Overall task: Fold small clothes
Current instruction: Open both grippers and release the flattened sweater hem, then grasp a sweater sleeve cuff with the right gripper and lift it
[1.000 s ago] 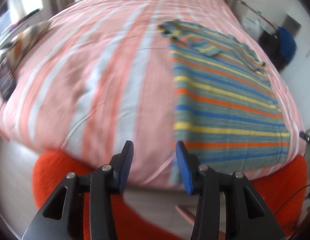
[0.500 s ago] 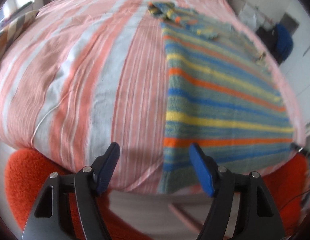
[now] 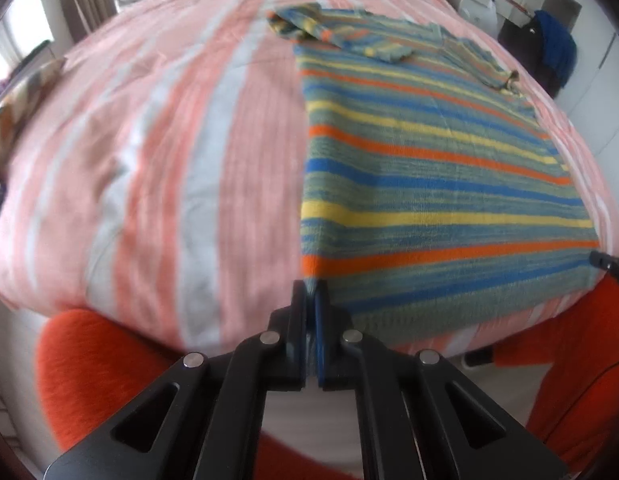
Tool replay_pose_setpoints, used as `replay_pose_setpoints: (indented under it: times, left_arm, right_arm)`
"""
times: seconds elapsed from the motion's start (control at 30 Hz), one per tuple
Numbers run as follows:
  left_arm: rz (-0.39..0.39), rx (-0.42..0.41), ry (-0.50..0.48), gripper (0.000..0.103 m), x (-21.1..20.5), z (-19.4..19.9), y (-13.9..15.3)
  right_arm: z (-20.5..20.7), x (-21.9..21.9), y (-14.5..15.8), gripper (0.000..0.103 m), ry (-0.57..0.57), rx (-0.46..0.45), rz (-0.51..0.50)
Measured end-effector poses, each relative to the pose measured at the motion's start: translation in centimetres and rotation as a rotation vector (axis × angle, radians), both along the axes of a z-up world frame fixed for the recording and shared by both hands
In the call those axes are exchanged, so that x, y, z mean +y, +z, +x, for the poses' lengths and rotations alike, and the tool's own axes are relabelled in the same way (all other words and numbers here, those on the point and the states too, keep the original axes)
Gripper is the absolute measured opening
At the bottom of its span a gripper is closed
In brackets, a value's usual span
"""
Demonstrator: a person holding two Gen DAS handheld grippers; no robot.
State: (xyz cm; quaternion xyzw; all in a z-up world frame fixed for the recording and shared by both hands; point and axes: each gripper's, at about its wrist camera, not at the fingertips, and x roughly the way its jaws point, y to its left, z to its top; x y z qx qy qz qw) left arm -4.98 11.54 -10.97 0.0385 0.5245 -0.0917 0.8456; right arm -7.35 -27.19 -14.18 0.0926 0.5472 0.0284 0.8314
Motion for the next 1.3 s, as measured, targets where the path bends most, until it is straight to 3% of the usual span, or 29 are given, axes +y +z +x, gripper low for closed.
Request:
replay_pose_setpoints:
  times: [0.13, 0.23, 0.3, 0.33, 0.37, 0.4, 0.43, 0.47, 0.6, 0.7, 0.77, 0.83, 0.9, 1.03, 1.07, 1.1, 1.13, 1.17, 1.3]
  left_arm:
    - [0.075, 0.041, 0.017, 0.001, -1.1, 1.1, -2.6]
    - [0.092, 0.036, 0.038, 0.003, -1.7, 1.6, -2.8]
    - [0.091, 0.043, 0.043, 0.014, -1.3, 1.7, -2.5]
    - [0.081, 0.047, 0.052, 0.028, -1.1, 1.7, -2.3]
    - [0.061, 0.048, 0.074, 0.043, -0.3, 1.4, -1.5]
    - [0.050, 0.031, 0.093, 0.048, 0.3, 1.0, -0.6]
    - [0.038, 0.003, 0.105, 0.053, 0.9, 0.7, 0.3]
    - [0.026, -0.041, 0.119, 0.060, 1.5, 0.5, 1.7]
    - [0.018, -0.230, 0.194, 0.075, 3.0, 1.8, 5.7]
    - [0.035, -0.352, 0.272, 0.078, 3.3, 3.4, 6.1]
    - [0.087, -0.399, 0.331, 0.078, 3.4, 3.7, 5.2]
    - [0.118, -0.414, 0.364, 0.078, 3.7, 3.0, 3.9]
    - [0.159, -0.386, 0.371, 0.078, 4.2, 2.8, 2.4]
    - [0.114, -0.384, 0.401, 0.079, 5.1, 2.1, 2.6]
    - [0.112, -0.379, 0.408, 0.080, 5.2, 2.1, 2.6]
    - [0.113, -0.365, 0.409, 0.080, 5.3, 2.3, 2.4]
    - [0.110, -0.351, 0.405, 0.080, 5.3, 2.9, 1.9]
    - [0.099, -0.335, 0.405, 0.080, 5.4, 3.1, 1.7]
    - [0.071, -0.314, 0.422, 0.080, 5.9, 3.5, 1.3]
  right_arm:
    - [0.0, -0.5, -2.1, 0.004, -0.024, 0.045, 0.004]
    - [0.6, -0.6, -2.6, 0.004, -0.034, 0.052, 0.005]
    - [0.5, -0.5, -2.1, 0.005, -0.012, 0.051, 0.001]
    - [0.2, -0.7, -1.8, 0.006, -0.003, 0.053, 0.016]
    - [0.1, -0.9, -1.5, 0.013, 0.004, 0.064, 0.037]
    - [-0.1, -1.3, -1.1, 0.028, 0.007, 0.082, 0.050]
    - [-0.2, -1.9, -0.3, 0.036, 0.013, 0.086, 0.045]
    - [-0.1, -2.5, 0.9, 0.046, 0.018, 0.068, 0.017]
    - [3.9, -3.6, 7.9, 0.052, 0.086, -0.109, -0.193]
    - [10.0, -1.4, 11.9, 0.064, 0.197, -0.288, -0.265]
    - [14.6, 1.0, 12.3, 0.070, 0.294, -0.371, -0.266]
    - [19.6, 4.3, 10.8, 0.070, 0.403, -0.387, -0.231]
    - [23.4, 6.8, 8.4, 0.069, 0.476, -0.339, -0.215]
    - [29.1, 8.8, 2.9, 0.068, 0.434, -0.224, -0.211]
    - [29.7, 8.5, 1.9, 0.062, 0.400, -0.198, -0.200]
    - [30.4, 8.0, 0.8, 0.037, 0.364, -0.160, -0.177]
    - [30.6, 7.1, 0.4, 0.025, 0.320, -0.148, -0.139]
    - [30.2, 6.1, 0.7, 0.006, 0.281, -0.170, -0.126]
    - [28.2, 2.1, 4.3, 0.006, 0.178, -0.280, -0.098]
